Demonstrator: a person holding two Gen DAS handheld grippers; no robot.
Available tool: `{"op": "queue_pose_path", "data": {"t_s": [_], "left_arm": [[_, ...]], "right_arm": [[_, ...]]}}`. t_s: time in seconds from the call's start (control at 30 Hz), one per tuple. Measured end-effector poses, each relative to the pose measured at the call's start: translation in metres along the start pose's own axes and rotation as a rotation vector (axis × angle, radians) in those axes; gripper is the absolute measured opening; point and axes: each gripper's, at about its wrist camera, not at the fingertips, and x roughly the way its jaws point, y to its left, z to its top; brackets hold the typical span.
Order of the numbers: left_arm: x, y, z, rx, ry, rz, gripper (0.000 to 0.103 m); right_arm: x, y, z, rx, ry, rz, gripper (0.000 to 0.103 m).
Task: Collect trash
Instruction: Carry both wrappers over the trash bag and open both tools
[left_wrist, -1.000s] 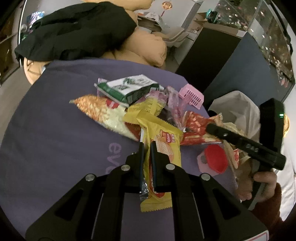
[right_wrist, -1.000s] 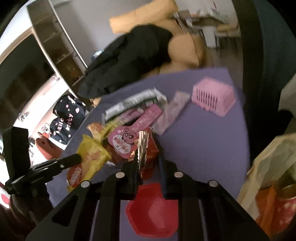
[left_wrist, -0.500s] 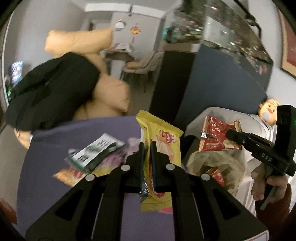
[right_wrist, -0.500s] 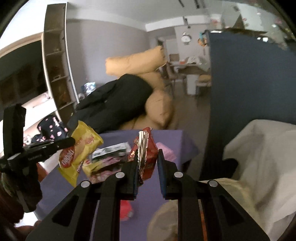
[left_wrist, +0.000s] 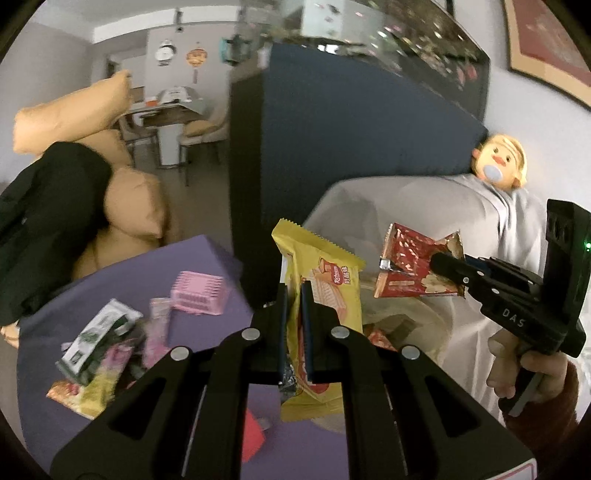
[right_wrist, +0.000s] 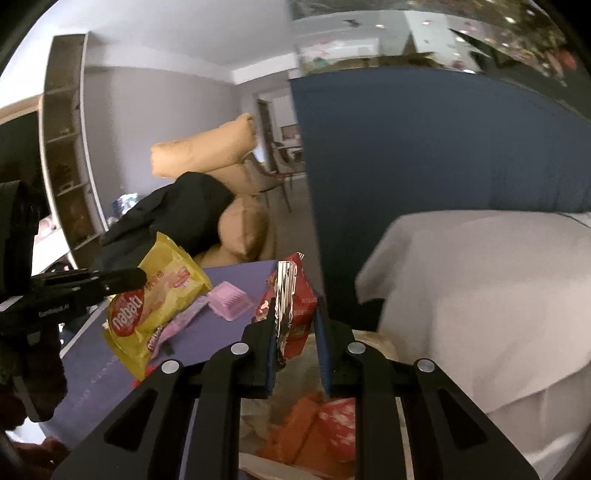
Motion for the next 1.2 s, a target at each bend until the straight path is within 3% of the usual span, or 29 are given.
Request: {"op": "queue_pose_path", "data": {"t_s": [0.4, 0.8, 0.87, 0.97, 1.2], "left_arm": [[0.073, -0.059, -0.006, 0.051, 0.134, -0.073, 0.006], [0.12, -0.05, -0.026, -0.031, 0.201, -0.117, 0.006], [0.125, -0.044, -0.03, -0.067, 0.218, -0.143, 0.019], [0.124, -0.036, -0.033, -0.094, 0.22, -0.123, 0.03], [0.099, -0.019, -0.038, -0.098, 0.208, -0.072, 0.039]], "right_arm": [[-0.016, -0.052, -0.024, 0.092, -0.014, -0.08, 0.018], [-0.002, -0.059, -0.031, 0.119, 0.014, -0.071, 0.018], [-0.001, -0.059, -0.032, 0.119, 0.018, -0.069, 0.018], [0.004, -0.058, -0.033, 0.117, 0.028, -0.062, 0.018], [0.02, -0.049, -0.039, 0.113, 0.062, -0.031, 0.018]]}}
